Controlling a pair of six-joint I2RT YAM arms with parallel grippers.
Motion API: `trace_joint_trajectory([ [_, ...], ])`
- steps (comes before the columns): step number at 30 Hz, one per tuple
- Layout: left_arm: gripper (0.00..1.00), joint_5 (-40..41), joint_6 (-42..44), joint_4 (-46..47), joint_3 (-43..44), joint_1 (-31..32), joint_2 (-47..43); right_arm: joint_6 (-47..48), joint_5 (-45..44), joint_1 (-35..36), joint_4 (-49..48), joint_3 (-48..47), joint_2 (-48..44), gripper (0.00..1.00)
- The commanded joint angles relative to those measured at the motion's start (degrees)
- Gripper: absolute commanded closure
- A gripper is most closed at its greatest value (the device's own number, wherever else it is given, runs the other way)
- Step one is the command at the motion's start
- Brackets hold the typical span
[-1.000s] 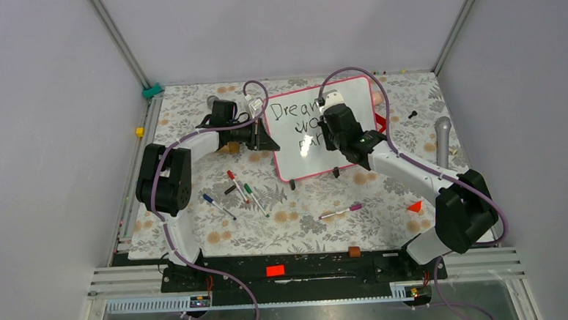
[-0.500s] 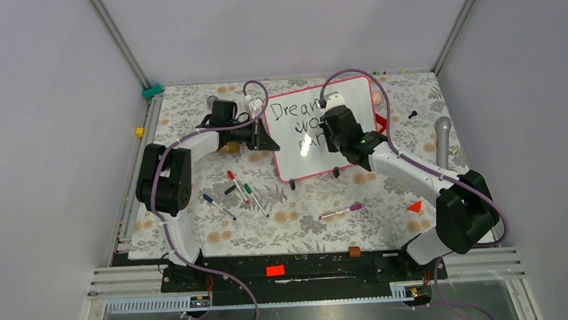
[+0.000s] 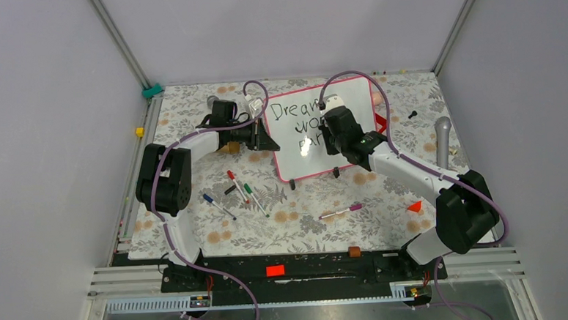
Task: Write a sentence on the whiteboard
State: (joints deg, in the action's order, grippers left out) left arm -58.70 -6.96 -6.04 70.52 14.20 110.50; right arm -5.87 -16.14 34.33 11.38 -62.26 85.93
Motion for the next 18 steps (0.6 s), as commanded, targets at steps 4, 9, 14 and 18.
trace_joint_trajectory([
  [4,1.00,15.5,5.6,-9.9,-3.2,2.8,5.5,-1.7,3.9,-0.3,-1.5,-0.3,0.2,1.00],
  [9,1.00,15.4,5.6,-9.9,-3.2,2.8,5.5,-1.6,4.1,-0.4,-2.4,-0.1,-2.9,1.00],
  [14,1.00,15.4,5.6,-9.9,-3.2,2.9,5.5,-1.1,2.2,-0.6,-2.9,1.1,-6.6,1.00],
  [18,1.00,15.3,5.6,-9.9,-3.2,2.8,5.5,-1.1,1.2,-1.4,-2.9,1.0,-7.2,1.00],
])
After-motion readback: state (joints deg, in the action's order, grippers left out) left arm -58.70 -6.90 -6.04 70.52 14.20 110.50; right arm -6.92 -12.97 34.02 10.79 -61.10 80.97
